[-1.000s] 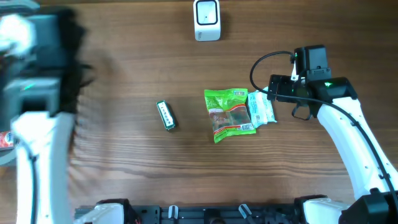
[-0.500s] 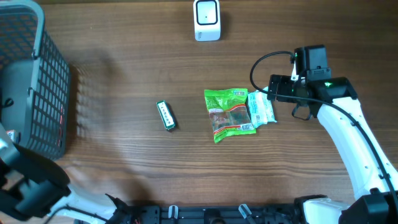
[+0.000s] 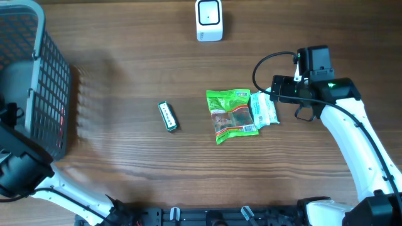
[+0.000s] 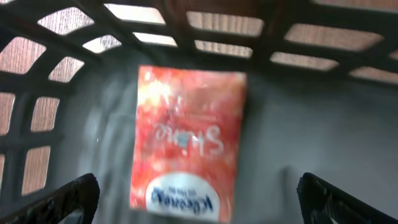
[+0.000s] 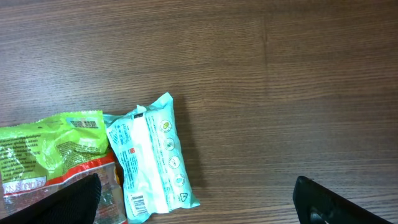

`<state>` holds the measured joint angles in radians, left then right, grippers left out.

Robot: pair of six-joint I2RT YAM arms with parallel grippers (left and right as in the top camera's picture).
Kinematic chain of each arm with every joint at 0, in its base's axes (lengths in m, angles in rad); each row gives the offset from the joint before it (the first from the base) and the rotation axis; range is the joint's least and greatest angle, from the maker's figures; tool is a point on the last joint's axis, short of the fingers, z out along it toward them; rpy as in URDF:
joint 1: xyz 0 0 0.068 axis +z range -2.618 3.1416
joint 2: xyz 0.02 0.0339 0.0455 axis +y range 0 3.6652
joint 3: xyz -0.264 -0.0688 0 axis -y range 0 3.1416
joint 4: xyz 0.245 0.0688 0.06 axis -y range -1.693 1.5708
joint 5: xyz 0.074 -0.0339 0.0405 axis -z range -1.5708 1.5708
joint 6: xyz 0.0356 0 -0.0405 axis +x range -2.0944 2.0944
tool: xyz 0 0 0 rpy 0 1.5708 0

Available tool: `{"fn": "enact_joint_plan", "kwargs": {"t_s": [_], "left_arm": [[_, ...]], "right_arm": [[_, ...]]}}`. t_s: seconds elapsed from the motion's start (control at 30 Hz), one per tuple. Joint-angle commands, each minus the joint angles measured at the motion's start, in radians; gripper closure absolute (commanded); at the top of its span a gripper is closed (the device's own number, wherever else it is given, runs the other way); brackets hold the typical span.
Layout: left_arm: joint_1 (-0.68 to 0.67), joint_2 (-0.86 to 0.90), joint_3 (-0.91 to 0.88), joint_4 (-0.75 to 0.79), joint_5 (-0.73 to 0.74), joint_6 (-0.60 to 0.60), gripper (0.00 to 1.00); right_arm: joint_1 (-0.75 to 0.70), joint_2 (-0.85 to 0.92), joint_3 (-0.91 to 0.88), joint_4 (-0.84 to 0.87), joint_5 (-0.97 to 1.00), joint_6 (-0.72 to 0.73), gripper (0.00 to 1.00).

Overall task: Scan the item barcode
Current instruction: 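Move the left gripper back into the basket toward the red pack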

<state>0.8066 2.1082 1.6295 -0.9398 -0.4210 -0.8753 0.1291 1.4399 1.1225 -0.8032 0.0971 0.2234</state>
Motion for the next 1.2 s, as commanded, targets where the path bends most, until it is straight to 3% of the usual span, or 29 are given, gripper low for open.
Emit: {"fn": "enact_joint_plan", "kwargs": {"t_s": [0.0, 0.1, 0.3, 0.6, 0.8, 0.87, 1.0, 1.17], "left_arm": [[0.03, 0.025, -0.03, 0.038, 0.001, 0.008, 0.0], [0.031, 0.026, -0.041, 0.063, 0.032, 0.008, 0.01], [0.031, 0.034, -0.077, 0.078, 0.036, 0.008, 0.12], [0.031, 0.034, -0.095, 0.091, 0.105, 0.008, 0.42], [0.029, 0.032, -0.094, 0.071, 0.188, 0.01, 0.55], [0.02, 0.014, -0.093, 0.069, 0.196, 0.06, 0.64], [-0.006, -0.068, -0.086, 0.069, 0.209, 0.061, 0.59], [-0.095, -0.317, -0.054, 0.077, 0.264, 0.06, 0.57]], "right_arm": [[0.002, -0.007, 0.012, 0.003, -0.005, 0.015, 0.0], [0.002, -0.007, 0.012, 0.003, -0.005, 0.015, 0.0], [0.002, -0.007, 0.012, 0.003, -0.005, 0.015, 0.0], [0.002, -0.007, 0.012, 0.003, -0.005, 0.015, 0.0], [0.002, -0.007, 0.012, 0.003, -0.005, 0.015, 0.0], [0.002, -0.007, 0.012, 0.003, -0.005, 0.015, 0.0], [0.002, -0.007, 0.012, 0.003, -0.005, 0.015, 0.0], [0.002, -0.007, 0.012, 0.003, -0.005, 0.015, 0.0]]}}
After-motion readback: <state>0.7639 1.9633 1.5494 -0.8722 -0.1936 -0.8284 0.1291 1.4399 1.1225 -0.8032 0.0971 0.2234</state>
